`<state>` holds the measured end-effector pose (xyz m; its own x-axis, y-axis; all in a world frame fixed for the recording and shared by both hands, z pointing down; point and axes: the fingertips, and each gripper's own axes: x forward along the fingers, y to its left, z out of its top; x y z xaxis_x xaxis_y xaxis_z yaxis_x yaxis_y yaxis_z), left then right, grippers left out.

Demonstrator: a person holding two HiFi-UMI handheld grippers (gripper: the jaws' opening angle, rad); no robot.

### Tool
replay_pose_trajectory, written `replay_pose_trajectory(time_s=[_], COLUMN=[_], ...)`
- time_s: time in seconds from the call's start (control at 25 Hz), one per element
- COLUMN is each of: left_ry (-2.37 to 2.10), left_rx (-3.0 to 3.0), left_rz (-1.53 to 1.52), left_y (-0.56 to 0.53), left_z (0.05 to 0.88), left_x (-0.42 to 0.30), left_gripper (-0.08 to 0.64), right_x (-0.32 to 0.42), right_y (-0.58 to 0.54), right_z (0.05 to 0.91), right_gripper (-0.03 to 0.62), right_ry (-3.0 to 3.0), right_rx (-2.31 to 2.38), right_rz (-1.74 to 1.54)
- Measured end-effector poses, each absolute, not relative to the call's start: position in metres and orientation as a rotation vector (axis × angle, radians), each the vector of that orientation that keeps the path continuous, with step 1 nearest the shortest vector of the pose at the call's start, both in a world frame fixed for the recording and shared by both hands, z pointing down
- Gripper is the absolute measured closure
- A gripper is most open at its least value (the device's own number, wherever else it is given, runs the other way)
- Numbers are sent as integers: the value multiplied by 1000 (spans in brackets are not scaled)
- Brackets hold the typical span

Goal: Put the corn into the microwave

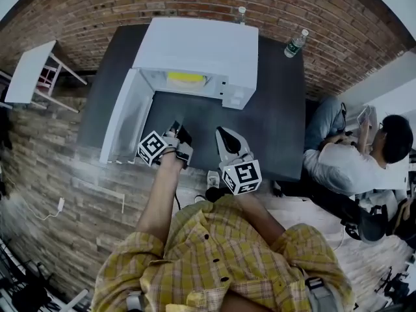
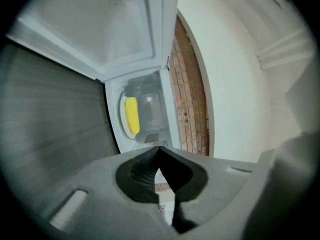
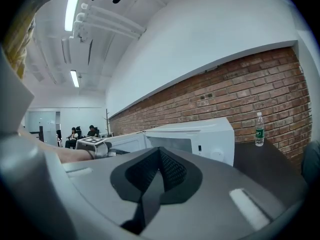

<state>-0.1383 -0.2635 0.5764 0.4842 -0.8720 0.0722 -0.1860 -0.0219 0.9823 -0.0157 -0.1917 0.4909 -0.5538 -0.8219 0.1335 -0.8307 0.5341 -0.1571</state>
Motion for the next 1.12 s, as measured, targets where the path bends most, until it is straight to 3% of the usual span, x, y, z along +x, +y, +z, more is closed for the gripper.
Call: replay_pose_trajectory(time_s=[0.56, 1.12], left_ry=[-1128, -1245], left_rx=[2217, 2464], left_rz=[-361, -172], left_y=[-183, -151], left_z=[504, 478], left_x=[-114, -101], left_gripper=[563, 563], right_x=[-15, -21], right_y=[-161, -147], right_z=[483, 474], right_gripper=[595, 594], right_ry=[-2720, -2740], right_rx=[1492, 1487], right_rz=[350, 299])
